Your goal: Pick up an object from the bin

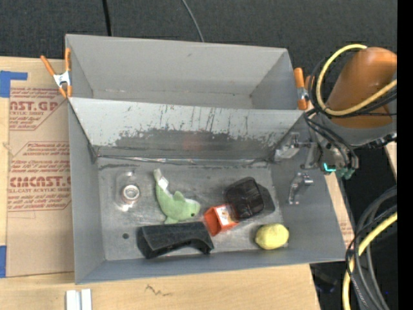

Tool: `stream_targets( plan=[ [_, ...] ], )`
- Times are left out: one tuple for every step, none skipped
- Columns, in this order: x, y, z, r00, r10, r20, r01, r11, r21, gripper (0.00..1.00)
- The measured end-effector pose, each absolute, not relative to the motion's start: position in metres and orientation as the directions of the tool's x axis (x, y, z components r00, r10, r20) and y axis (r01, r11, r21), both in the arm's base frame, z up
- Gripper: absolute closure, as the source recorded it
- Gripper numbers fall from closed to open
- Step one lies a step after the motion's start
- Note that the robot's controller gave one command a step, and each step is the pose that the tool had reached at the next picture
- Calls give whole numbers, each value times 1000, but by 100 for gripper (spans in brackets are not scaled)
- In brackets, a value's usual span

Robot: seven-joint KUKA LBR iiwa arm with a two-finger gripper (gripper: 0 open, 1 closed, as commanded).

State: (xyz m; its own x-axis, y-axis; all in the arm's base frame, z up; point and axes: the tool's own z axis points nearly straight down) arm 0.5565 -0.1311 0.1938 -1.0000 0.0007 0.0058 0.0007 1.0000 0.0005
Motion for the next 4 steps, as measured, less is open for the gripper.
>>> stream_targets(
  plan=[
    [558,-131,198,-1000,0,-2,0,1000,-1,0],
    [560,-121,160,-997,78,-8,78,997,0,0],
    [555,-104,94,-990,141,-6,141,990,1,0],
    [531,-82,75,-969,246,-11,246,969,0,100]
  ],
)
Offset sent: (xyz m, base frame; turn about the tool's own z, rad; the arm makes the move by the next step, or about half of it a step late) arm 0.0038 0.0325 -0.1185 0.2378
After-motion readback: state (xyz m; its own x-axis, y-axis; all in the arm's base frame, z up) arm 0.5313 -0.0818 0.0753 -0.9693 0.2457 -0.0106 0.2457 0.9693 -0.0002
